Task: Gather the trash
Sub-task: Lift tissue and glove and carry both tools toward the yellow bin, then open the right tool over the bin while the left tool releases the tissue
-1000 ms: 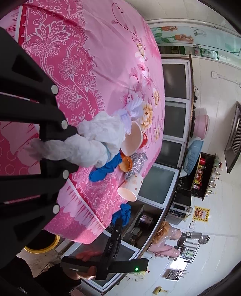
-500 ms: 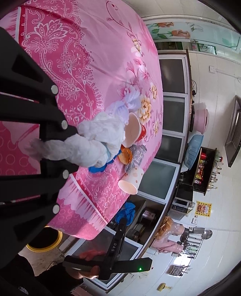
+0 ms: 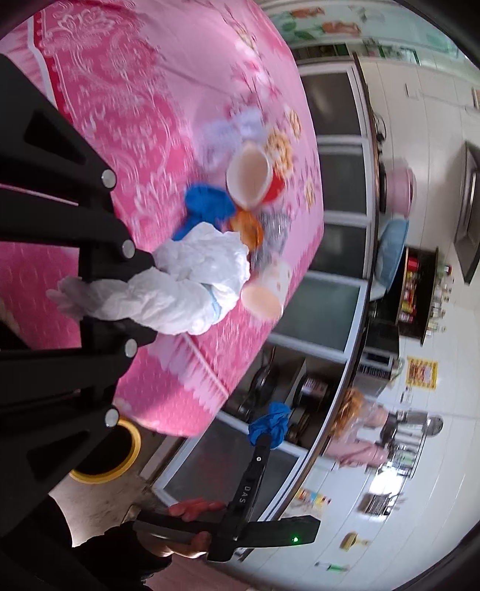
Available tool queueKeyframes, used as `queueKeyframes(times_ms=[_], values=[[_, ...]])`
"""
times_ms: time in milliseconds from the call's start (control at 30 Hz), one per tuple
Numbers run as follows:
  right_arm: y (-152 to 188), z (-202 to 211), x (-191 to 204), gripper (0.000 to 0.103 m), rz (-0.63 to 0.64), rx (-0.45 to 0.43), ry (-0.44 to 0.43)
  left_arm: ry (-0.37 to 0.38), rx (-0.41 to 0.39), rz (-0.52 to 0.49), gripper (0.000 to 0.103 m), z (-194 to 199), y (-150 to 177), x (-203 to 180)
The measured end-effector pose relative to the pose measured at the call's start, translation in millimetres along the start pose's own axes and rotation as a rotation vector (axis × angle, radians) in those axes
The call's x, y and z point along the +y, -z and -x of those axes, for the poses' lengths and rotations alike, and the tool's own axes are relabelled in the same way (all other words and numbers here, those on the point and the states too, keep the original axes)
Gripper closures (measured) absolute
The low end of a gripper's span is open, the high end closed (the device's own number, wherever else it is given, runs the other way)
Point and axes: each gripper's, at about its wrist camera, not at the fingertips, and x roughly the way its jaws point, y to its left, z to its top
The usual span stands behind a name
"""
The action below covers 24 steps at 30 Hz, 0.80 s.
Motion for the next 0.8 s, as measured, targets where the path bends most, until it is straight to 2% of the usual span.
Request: queueKeyframes(times_ms=[233, 333, 600, 800], values=[[24.1, 51.1, -50.6, 0.09, -0.083, -0.005, 0.124, 0.121, 0.039, -0.089, 0.093, -26.9, -8.2, -51.9], [37.9, 70.6, -70.9, 0.09, -0.113, 0.001, 0.176, 0.197, 0.061, -0.126, 0.093, -43.9, -12.5, -79.4], [92.9, 121.0, -124.6, 0.09, -0.224, 0.059, 0.335, 0.415, 0.131, -0.26, 0.093, -93.9, -11.6, -172.1], [138.3, 147.5, -157.2, 0.09, -0.299, 0.108, 0.387, 0.534, 0.213, -0.329, 0.093, -133.1, 1.0, -238.6]])
